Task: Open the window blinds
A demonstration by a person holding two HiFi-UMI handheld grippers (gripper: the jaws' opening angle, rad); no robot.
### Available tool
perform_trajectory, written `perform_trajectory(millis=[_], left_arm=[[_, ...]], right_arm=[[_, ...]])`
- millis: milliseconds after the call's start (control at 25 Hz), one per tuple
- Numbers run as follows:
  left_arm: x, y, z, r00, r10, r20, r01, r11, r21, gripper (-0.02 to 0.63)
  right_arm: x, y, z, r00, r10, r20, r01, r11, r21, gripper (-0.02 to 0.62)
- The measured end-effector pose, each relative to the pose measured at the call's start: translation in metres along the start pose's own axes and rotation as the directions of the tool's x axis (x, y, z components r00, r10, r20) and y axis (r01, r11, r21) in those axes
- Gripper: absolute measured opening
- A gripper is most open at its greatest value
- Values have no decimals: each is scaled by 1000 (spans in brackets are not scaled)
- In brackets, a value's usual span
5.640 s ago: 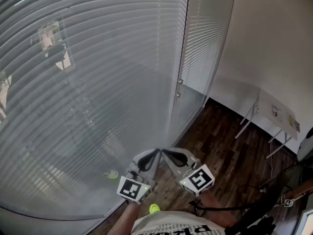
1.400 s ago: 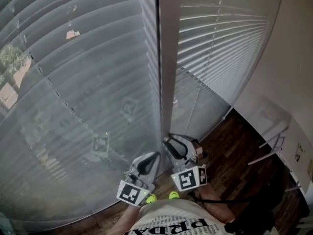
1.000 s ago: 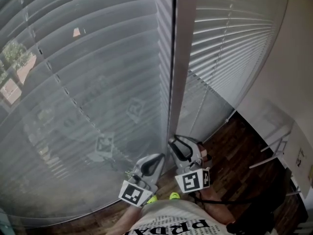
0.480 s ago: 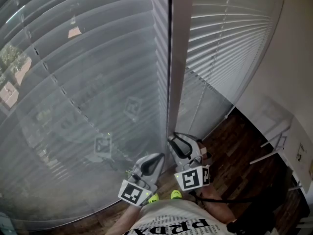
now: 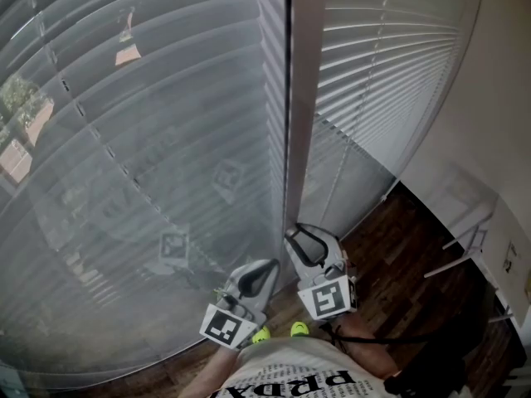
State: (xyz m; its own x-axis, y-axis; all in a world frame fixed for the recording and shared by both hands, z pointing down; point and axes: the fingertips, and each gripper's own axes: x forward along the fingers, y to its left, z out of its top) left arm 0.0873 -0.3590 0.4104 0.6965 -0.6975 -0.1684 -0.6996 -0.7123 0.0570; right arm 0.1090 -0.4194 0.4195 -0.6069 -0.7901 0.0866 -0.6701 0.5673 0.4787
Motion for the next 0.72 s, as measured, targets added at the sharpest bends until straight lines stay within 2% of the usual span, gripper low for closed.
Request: perform_trajectory(millis=[160,280,720], left_arm=[[0,-1,0,1000,-3,1,3,1000,0,-8],[0,-1,1,1000,-3,1,3,1000,0,-8],[-4,-3,1,1000,-17,4,17,1000,-3,-8]], right_arm=[[0,-2,0,1000,7,-10,-6,999,49,127],[0,-3,2,1000,4,12,-5,993,120,127],[0,-3,-2,999,22,32,-31,940,340,127]])
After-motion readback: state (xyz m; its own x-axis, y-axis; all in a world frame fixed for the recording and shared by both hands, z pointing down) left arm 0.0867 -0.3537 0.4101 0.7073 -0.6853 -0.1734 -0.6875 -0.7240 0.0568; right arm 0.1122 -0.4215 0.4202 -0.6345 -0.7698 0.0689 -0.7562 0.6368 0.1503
